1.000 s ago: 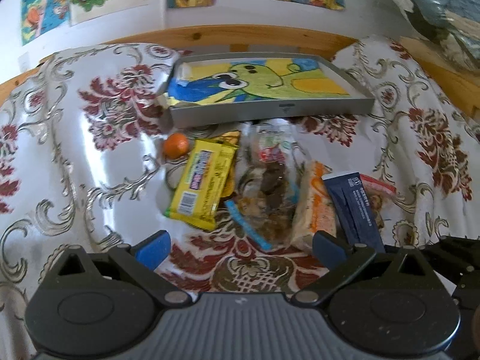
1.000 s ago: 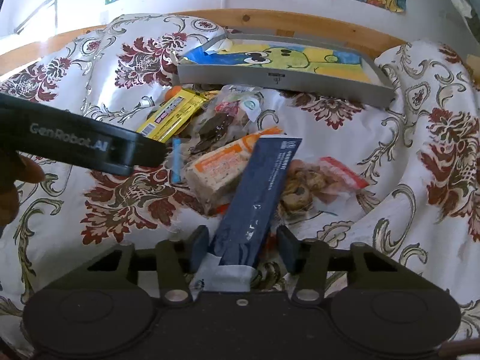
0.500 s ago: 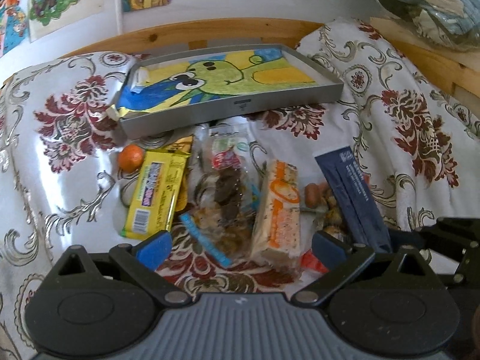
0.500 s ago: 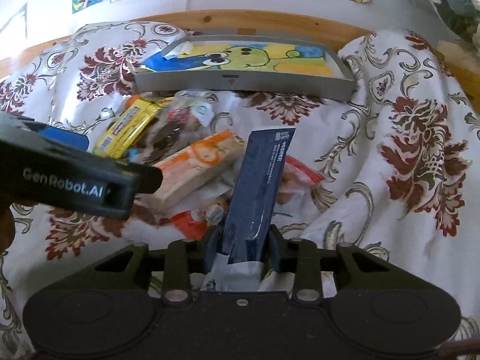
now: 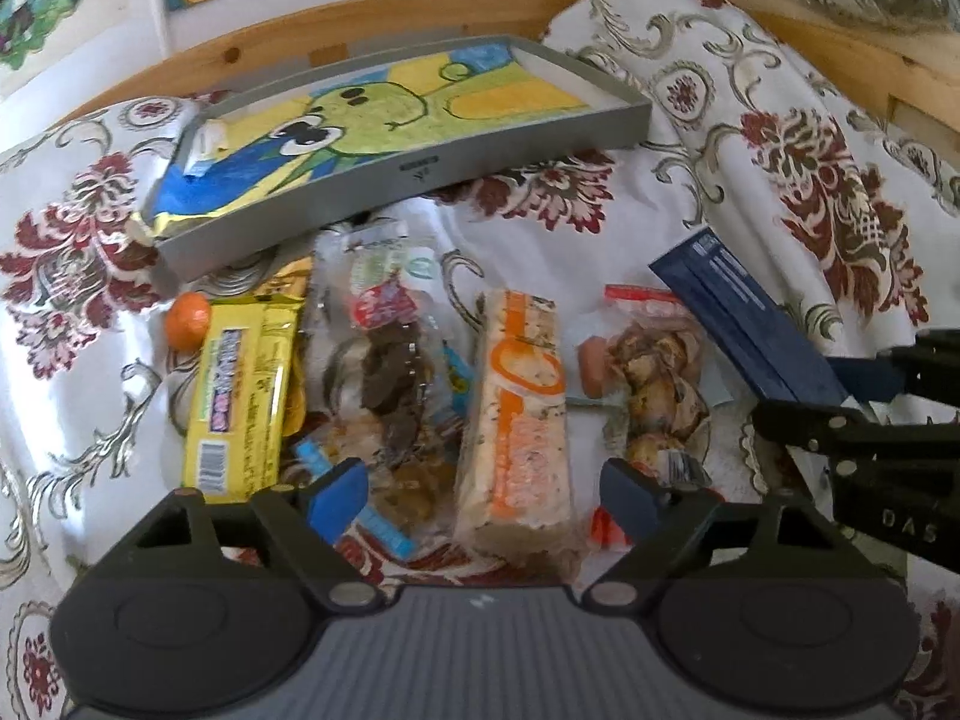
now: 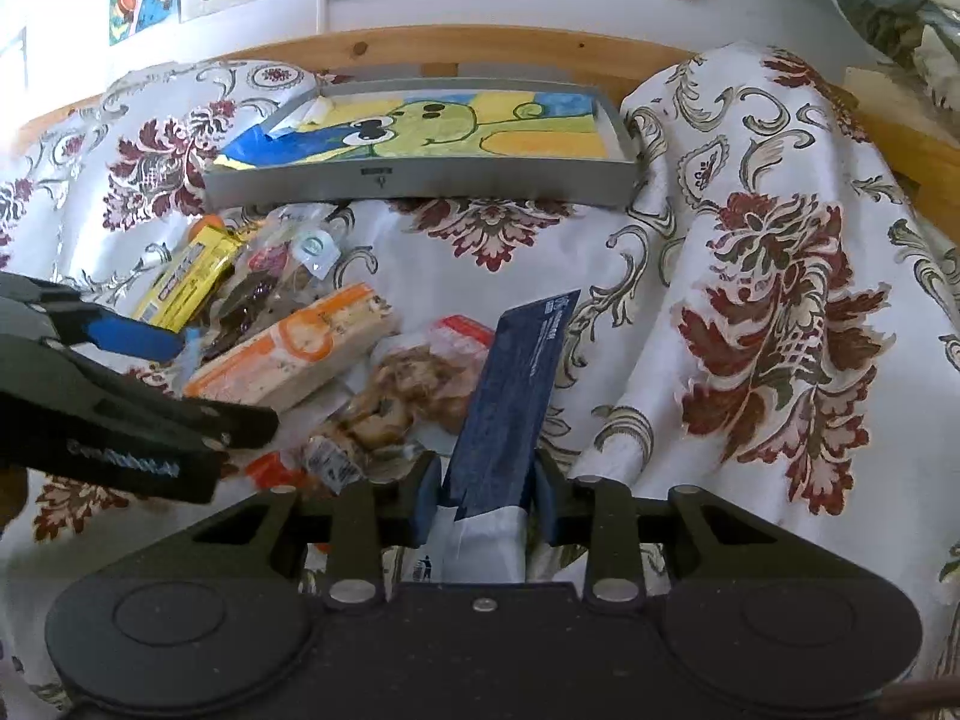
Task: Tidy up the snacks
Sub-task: 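Close the left tool on the orange-striped cake bar while the right tool holds the blue box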
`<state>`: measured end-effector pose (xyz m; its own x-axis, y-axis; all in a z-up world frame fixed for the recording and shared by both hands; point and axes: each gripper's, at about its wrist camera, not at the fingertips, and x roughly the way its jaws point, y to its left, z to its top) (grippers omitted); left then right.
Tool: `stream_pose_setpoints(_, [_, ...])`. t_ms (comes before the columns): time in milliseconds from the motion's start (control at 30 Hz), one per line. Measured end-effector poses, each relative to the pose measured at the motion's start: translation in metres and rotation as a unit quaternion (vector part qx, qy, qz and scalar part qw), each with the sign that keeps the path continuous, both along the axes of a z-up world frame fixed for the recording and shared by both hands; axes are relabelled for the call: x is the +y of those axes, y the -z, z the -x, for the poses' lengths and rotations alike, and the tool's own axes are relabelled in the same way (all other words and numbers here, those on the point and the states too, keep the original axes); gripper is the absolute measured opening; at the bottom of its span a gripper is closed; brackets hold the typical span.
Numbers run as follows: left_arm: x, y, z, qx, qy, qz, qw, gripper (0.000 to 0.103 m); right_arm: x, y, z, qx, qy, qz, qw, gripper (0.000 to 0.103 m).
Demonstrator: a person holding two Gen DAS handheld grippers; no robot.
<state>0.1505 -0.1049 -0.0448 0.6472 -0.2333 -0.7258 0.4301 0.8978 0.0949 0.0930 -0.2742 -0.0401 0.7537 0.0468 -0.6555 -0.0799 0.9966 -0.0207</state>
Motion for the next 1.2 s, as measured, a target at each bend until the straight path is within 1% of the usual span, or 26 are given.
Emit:
stream_pose_setpoints(100, [-0.006,0.002,-0.005,0.002,0.009,-0.006,0.9999,0.082,-0.003,0.001,-0.002,0.001,-0.005,-0.011,1.000,0.034])
stream_pose_setpoints(167, [-0.009,0.003,-0.008,0.005,0.011,-0.007,0.9999,0.080,-0.003,0.001,-0.004,0.001,-0.008,-0.010,1.000,0.034])
stream_pose_setpoints(233, [-0.012,0.003,-0.010,0.003,0.016,-0.011,0.9998,0.070,-0.006,0.003,-0.006,0.001,-0.008,-0.010,1.000,0.034])
stream_pose_setpoints(300, [-0.014,0.003,-0.011,0.003,0.020,-0.015,0.9997,0.064,-0.009,0.005,-0.010,0.003,-0.004,-0.013,1.000,0.034])
stream_pose_setpoints(367, [-0.016,0.004,-0.014,0.006,0.022,-0.018,0.9996,0.061,-0.012,0.007,-0.013,0.007,0.003,-0.018,1.000,0.034])
stream_pose_setpoints(433, [-0.017,0.005,-0.015,0.007,0.023,-0.022,0.9995,0.056,-0.015,0.009,-0.016,0.010,0.008,-0.020,1.000,0.034])
stream_pose_setpoints(533, [-0.018,0.005,-0.017,0.009,0.025,-0.023,0.9994,0.053,-0.013,0.012,-0.020,0.010,0.007,-0.016,1.000,0.036])
stream_pose_setpoints(667, [-0.022,0.005,-0.020,0.010,0.025,-0.030,0.9992,0.053,-0.009,0.014,-0.027,0.003,-0.002,0.000,1.000,0.040])
stream_pose_setpoints(833, [-0.026,0.006,-0.020,0.010,0.020,-0.035,0.9991,0.052,-0.009,0.019,-0.036,-0.001,-0.003,0.005,1.000,0.041])
stream_pose_setpoints(867, [-0.027,0.006,-0.020,0.011,0.018,-0.037,0.9991,0.051,-0.009,0.019,-0.037,-0.001,-0.002,0.005,1.000,0.041])
stream_pose_setpoints(900, [-0.027,0.006,-0.020,0.013,0.017,-0.037,0.9991,0.045,-0.009,0.020,-0.038,0.000,-0.001,0.004,1.000,0.041])
stream_pose_setpoints(933, [-0.028,0.006,-0.021,0.019,0.016,-0.037,0.9990,0.041,-0.009,0.020,-0.038,0.000,0.000,0.006,1.000,0.040])
stream_pose_setpoints(1033, [-0.029,0.006,-0.021,0.025,0.008,-0.037,0.9990,0.039,-0.007,0.019,-0.037,-0.001,0.001,0.012,1.000,0.037])
stream_pose_setpoints(1200, [-0.026,0.003,-0.019,0.033,-0.002,-0.024,0.9992,0.038,-0.005,0.018,-0.035,-0.001,0.001,0.019,1.000,0.033])
